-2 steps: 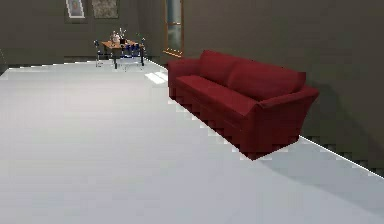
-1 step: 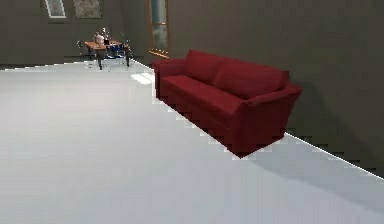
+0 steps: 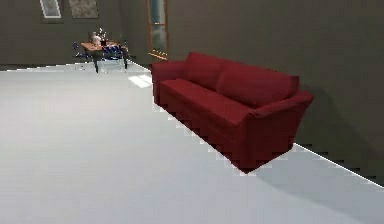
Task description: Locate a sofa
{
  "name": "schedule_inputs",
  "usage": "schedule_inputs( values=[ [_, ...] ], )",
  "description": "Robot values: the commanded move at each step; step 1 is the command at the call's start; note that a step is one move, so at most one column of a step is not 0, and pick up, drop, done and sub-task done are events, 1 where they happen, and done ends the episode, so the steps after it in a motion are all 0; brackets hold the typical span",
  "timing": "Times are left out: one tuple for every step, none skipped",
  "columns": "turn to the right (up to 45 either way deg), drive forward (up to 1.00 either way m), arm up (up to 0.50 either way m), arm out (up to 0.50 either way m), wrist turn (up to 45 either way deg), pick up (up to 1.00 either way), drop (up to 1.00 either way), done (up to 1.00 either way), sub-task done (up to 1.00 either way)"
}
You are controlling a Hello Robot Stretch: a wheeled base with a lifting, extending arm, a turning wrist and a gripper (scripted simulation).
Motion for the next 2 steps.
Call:
schedule_inputs(
  values=[
    [30.0, 0.00, 0.00, 0.00, 0.0, 0.00, 0.00, 0.00, 0.00],
    [0.0, 1.00, 0.00, 0.00, 0.0, 0.00, 0.00, 0.00, 0.00]
  ],
)
